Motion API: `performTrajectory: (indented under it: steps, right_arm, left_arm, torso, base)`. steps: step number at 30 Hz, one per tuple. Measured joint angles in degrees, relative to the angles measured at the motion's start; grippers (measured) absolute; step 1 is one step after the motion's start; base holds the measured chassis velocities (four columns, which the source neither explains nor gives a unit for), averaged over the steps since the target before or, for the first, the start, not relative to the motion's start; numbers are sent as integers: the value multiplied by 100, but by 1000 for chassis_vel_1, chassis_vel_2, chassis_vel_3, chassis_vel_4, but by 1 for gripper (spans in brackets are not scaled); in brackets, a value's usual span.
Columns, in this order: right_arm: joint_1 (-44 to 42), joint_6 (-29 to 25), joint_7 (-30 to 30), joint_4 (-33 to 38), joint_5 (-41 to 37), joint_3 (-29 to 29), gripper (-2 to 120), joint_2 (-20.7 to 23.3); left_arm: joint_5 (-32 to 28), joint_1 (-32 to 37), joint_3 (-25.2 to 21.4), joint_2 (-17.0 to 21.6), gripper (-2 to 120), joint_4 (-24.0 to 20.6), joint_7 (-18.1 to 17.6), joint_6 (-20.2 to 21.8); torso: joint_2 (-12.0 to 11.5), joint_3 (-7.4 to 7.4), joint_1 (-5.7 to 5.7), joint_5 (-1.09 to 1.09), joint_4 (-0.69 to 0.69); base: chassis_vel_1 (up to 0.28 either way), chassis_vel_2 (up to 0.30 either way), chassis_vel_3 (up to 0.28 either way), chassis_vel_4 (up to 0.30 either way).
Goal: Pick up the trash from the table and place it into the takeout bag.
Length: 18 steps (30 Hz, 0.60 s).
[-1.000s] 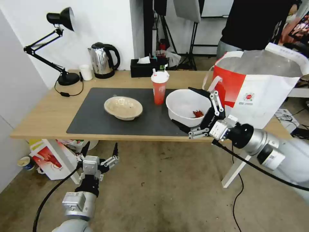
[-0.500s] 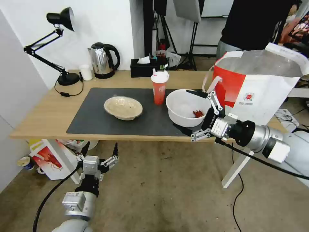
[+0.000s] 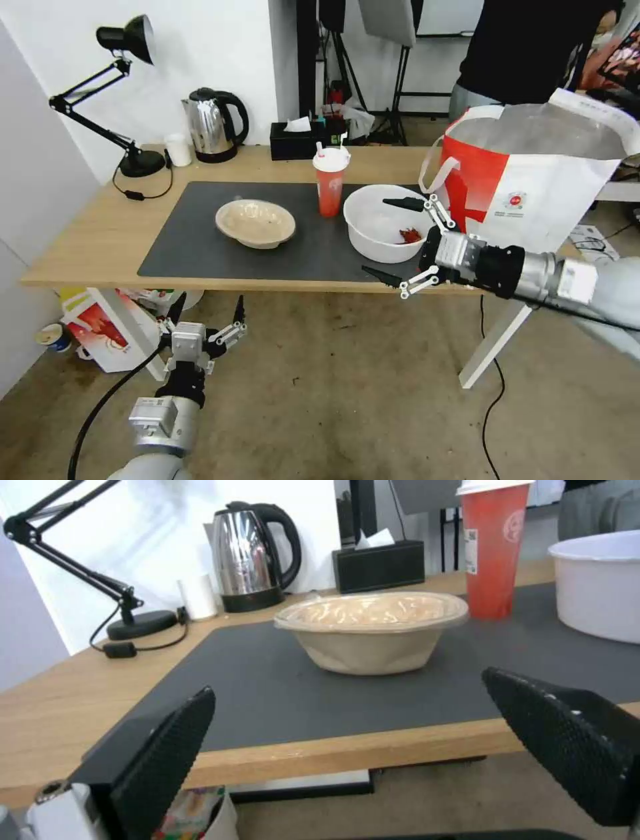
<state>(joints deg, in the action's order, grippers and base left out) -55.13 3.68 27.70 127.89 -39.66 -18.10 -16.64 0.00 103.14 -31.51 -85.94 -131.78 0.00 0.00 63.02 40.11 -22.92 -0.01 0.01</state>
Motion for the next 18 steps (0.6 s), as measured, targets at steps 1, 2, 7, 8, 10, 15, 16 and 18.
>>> performTrajectory:
  steps: [1, 2, 7, 8, 10, 15, 16, 18]
  right_arm:
    - [68, 109, 34, -12, -98, 50, 100, 27]
    - [68, 109, 34, -12, -98, 50, 100, 27]
    - [129, 201, 64, -31, -183, 94, 100, 47]
    - [150, 221, 68, -35, -203, 110, 100, 49]
    - [213, 271, 76, -43, -245, 154, 100, 54]
    - [344, 333, 77, -80, -285, 262, 100, 48]
    - [540, 412, 73, -133, -324, 417, 100, 24]
    - [986, 586, 39, -250, -408, 773, 100, -38]
  left_arm:
    - [0, 0, 0, 0, 100, 0, 0, 0]
    - [0, 0, 0, 0, 100, 0, 0, 0]
    - [0, 0, 0, 0, 100, 0, 0, 0]
    - [0, 0, 0, 0, 100, 0, 0, 0]
    - [0, 0, 0, 0, 100, 0, 0, 0]
    - [0, 0, 0, 0, 100, 0, 0, 0]
    - [0, 0, 0, 0, 100, 0, 0, 0]
    - [0, 0, 0, 0, 100, 0, 0, 0]
  torso:
    - [0, 0, 0, -1, 0]
    - [0, 0, 0, -1, 0]
    - [0, 0, 0, 2, -1]
    - [0, 0, 0, 2, -1]
    - [0, 0, 0, 1, -1]
    - [0, 0, 0, 1, -2]
    - [0, 0, 0, 1, -2]
    - [0, 0, 0, 1, 0]
  base:
    - [0, 0, 0, 0]
    - [0, 0, 0, 0]
    - [0, 0, 0, 0]
    - [0, 0, 0, 0]
    - [0, 0, 0, 0]
    - [0, 0, 0, 0]
    - [0, 0, 0, 0]
    - [0, 0, 0, 0]
